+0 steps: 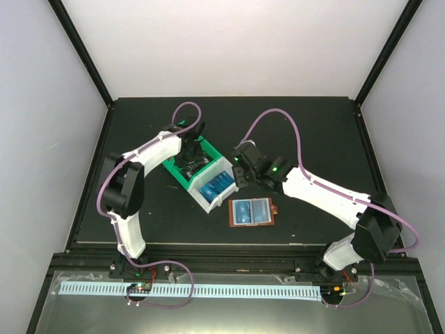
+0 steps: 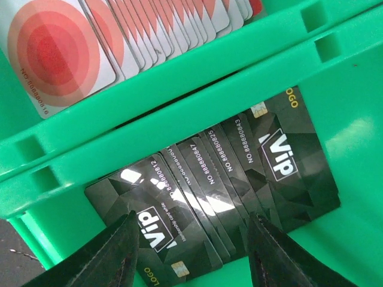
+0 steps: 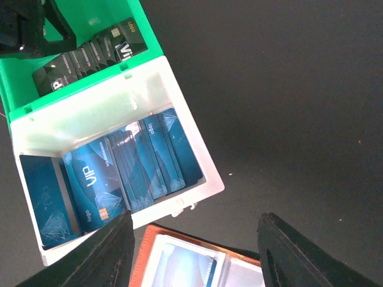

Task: Put the credit cards into the card holder
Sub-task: Pick up the credit card from the storage box.

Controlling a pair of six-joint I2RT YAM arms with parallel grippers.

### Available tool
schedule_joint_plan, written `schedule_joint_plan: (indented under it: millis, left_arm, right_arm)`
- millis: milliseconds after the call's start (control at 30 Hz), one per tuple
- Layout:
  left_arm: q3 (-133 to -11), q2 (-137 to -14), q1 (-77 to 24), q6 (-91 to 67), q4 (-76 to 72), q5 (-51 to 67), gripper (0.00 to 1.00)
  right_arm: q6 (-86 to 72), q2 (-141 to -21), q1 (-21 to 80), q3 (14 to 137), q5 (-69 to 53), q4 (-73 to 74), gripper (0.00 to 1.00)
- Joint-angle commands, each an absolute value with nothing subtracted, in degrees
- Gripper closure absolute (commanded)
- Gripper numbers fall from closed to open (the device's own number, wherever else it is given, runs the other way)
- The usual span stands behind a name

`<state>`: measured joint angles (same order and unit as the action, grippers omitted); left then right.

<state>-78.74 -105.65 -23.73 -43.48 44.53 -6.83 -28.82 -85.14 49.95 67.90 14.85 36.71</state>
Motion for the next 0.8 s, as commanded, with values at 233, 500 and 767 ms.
schedule_joint_plan:
  millis: [233, 500, 767]
  left_arm:
    - [-88.9, -115.0, -26.4, -45.9, 56.8, -15.1, 0.59]
    - [-89.4, -118.1, -26.5, -45.1, 57.3, -14.6, 0.53]
    - [-89.3, -119.9, -26.5, -44.3, 57.7, -15.6, 0.49]
  right_arm:
    - [-23.9, -84.6, 49.1, 67.2, 17.6, 38.7, 0.42]
    - [-22.3, -85.3, 49.1, 67.3, 17.8, 39.1, 0.42]
    - [-21.6, -86.1, 49.1, 68.1, 18.2, 39.7, 0.42]
